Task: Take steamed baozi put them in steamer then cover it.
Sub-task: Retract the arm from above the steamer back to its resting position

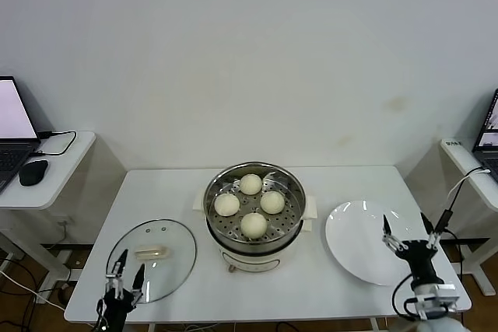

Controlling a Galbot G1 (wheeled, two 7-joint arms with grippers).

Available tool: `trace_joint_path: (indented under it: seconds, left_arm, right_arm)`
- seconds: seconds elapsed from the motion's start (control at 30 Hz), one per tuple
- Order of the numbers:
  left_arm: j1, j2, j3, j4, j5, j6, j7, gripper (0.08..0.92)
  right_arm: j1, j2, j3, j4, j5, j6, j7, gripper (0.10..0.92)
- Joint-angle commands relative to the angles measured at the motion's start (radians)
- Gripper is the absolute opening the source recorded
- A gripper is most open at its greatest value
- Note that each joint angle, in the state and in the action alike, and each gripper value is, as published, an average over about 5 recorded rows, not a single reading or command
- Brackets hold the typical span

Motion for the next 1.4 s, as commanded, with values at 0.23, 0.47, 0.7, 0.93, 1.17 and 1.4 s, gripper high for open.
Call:
trace_joint_path:
  seconds: [0.23, 0.47, 0.7, 0.93, 1.17, 1.4]
  left_arm:
    - [-0.214, 0.081, 0.053, 0.225, 0.146, 0.014, 0.053, 0.823]
    - [-0.322, 0.118, 0.094, 0.306, 0.127, 0.027, 0.081, 0.823]
    - [-0.393, 0.135, 0.126, 0.356, 0.116, 0.034, 0.096, 0.823]
    - [-0.443, 0.142, 0.149, 0.391, 0.097, 0.037, 0.108, 0.823]
    - [-0.459, 0.140, 0.159, 0.410, 0.080, 0.038, 0.117, 0.823]
    - [-0.453, 0.139, 0.161, 0.412, 0.074, 0.035, 0.122, 0.767]
  right_arm:
    - [-0.091, 0.079, 0.069, -0.017, -0.064, 0.044, 0.018, 0.823]
    - [-0.101, 0.099, 0.078, -0.013, -0.070, 0.050, 0.017, 0.823]
    - [-0.108, 0.112, 0.086, -0.010, -0.077, 0.053, 0.016, 0.823]
    - [-0.112, 0.116, 0.089, -0.010, -0.083, 0.053, 0.016, 0.823]
    - [-0.114, 0.115, 0.089, -0.012, -0.087, 0.054, 0.016, 0.823]
    - [-0.113, 0.114, 0.086, -0.013, -0.091, 0.054, 0.015, 0.823]
